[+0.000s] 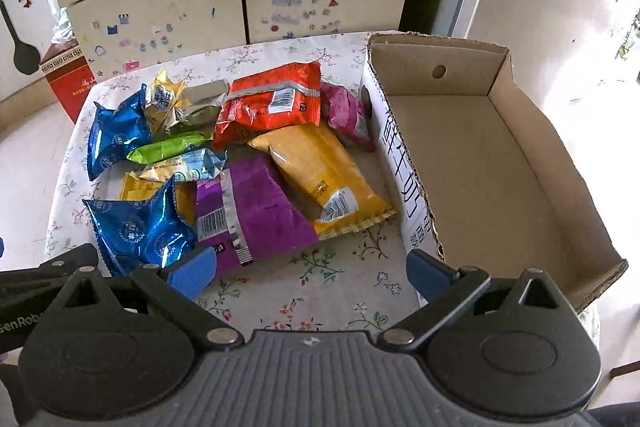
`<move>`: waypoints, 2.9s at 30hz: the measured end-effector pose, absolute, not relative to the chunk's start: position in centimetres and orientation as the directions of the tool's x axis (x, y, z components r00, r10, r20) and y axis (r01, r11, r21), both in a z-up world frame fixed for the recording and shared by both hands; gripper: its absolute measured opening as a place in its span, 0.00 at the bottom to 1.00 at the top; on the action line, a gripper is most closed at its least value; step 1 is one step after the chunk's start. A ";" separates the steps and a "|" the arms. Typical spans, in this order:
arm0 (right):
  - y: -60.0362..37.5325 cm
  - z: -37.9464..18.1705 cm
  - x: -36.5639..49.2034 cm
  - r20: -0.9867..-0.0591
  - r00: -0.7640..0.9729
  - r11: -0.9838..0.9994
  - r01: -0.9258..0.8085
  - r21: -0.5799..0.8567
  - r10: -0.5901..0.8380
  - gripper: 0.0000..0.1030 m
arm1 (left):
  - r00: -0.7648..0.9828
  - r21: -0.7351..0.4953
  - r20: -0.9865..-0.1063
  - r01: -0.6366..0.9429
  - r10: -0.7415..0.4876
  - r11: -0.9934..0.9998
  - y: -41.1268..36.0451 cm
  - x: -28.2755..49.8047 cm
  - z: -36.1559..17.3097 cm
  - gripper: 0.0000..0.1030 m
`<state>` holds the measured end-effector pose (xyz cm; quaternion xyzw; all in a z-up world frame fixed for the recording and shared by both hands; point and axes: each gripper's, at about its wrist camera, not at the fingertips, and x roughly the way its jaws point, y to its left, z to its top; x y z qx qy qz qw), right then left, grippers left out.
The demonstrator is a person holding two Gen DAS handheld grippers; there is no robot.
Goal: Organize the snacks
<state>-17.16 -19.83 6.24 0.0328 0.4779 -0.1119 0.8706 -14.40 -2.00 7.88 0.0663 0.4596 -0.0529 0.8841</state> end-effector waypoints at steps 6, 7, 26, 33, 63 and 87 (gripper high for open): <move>-19.4 6.1 -17.1 -0.838 0.517 0.972 0.226 -0.064 -0.175 1.00 | 0.570 0.083 -0.822 0.147 -0.016 0.986 -2.1 -14.4 7.6 0.99; -19.3 6.1 -17.1 -0.837 0.517 0.971 0.228 -0.066 -0.178 1.00 | 0.569 0.083 -0.822 0.146 -0.015 0.986 -2.1 -14.4 7.6 0.99; -19.5 5.9 -17.0 -0.833 0.514 0.967 0.239 -0.088 -0.203 1.00 | 0.563 0.098 -0.827 0.141 0.002 0.985 -2.6 -14.3 7.4 0.98; -19.6 5.9 -17.0 -0.829 0.519 0.966 0.242 -0.091 -0.208 1.00 | 0.573 0.112 -0.819 0.142 0.010 0.984 -2.8 -14.4 7.5 0.98; -24.6 7.6 -17.9 -0.793 0.609 0.944 0.268 0.191 -0.012 1.00 | 0.545 -0.033 -0.831 0.156 -0.114 0.987 -3.1 -13.6 6.7 0.97; -25.9 6.4 -17.7 -0.740 0.641 0.879 0.214 0.425 0.202 0.88 | 0.576 -0.064 -0.804 0.159 -0.146 0.985 -5.4 -12.1 3.1 0.74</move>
